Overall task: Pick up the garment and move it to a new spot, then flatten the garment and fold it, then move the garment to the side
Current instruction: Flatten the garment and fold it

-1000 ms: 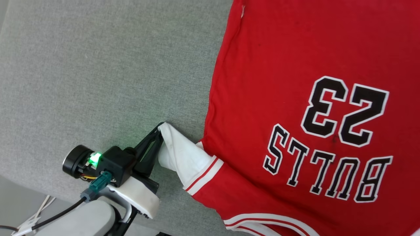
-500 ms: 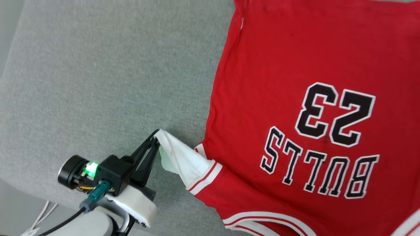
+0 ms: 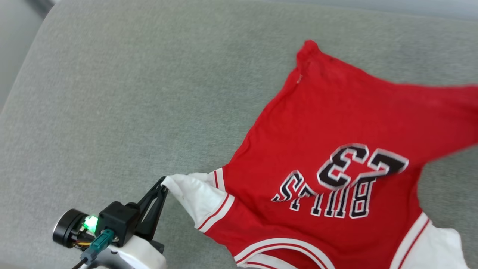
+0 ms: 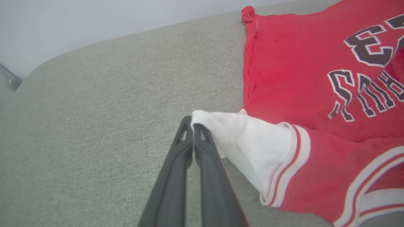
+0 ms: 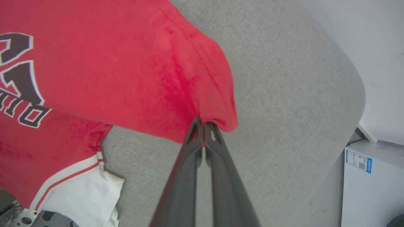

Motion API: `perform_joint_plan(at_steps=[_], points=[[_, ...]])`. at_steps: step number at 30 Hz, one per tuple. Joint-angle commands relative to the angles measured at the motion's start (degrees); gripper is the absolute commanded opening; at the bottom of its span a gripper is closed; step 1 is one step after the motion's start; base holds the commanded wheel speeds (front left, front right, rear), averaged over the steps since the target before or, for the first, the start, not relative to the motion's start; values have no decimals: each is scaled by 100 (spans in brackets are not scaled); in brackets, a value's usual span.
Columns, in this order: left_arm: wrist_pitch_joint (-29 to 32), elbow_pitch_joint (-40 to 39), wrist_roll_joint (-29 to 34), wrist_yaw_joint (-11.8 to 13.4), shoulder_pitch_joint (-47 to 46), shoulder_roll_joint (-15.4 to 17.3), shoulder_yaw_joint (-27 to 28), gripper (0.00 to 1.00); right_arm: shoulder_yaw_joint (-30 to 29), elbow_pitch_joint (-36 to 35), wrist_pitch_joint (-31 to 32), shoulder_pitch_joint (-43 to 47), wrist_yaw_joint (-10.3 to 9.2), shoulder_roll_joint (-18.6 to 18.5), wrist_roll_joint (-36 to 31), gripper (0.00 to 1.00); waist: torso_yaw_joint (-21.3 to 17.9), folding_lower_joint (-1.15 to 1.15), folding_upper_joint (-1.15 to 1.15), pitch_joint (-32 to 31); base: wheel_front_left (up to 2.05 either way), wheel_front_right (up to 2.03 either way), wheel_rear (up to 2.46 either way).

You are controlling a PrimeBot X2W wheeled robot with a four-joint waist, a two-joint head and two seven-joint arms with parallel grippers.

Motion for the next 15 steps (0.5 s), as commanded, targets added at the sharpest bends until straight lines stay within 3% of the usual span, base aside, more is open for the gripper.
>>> perform_joint_plan(at_steps=[1,3,9,15], points=[[-19,-40,-22,41,111,57,-6,0,-83,-160,-235,515,-4,-194,113,0,-193,0,0,-195,0,0,0],[-12,-56,-24,67,149,88,-11,0,-141,-250,-377,810,-4,-295,157,0,-232,0,0,-224,0,0,0],[-32,-134,-139,197,361,264,35,0,-507,-361,-1037,2819,-4,-585,309,0,-459,0,0,-343,0,0,0],[-61,-152,-227,231,477,344,85,0,-900,-52,-1608,4647,-4,-237,415,0,-583,0,0,-350,0,0,0]])
